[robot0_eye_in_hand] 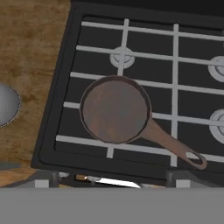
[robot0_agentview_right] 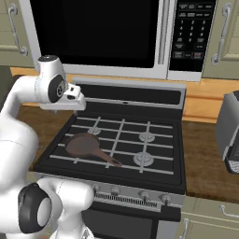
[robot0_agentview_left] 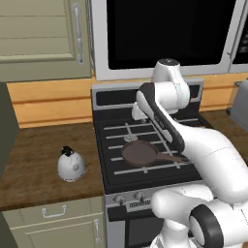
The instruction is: Pick the kettle from the counter and place it on a stove burner. Then turn the burner on.
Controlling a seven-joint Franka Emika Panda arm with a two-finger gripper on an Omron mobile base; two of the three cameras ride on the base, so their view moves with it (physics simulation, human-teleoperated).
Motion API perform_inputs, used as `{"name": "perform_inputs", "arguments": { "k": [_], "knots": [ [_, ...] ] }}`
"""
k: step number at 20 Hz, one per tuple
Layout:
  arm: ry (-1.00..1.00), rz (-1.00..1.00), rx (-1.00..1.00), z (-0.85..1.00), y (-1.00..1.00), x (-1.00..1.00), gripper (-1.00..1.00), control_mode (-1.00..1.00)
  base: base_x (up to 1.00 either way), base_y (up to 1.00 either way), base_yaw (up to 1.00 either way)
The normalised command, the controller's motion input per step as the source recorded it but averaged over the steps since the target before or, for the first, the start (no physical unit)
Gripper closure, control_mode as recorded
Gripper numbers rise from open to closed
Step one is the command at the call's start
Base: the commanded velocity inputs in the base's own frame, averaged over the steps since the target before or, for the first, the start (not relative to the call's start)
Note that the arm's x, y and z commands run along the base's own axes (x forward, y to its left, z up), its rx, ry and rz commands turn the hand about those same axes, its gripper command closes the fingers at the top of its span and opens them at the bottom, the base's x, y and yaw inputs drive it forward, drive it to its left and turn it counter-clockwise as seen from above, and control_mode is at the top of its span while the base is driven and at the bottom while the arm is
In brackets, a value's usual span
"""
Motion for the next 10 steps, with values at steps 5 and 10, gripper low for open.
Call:
{"name": "perform_inputs", "arguments": {
  "k": [5, 10],
  "knots": [
    [0.0, 0.0, -0.13, -0.25, 1.0, -0.18, -1.0, -1.0, 0.0, 0.0, 0.0],
    [0.0, 0.0, -0.19, -0.09, 1.0, -0.07, -1.0, -1.0, 0.0, 0.0, 0.0]
  ]
}}
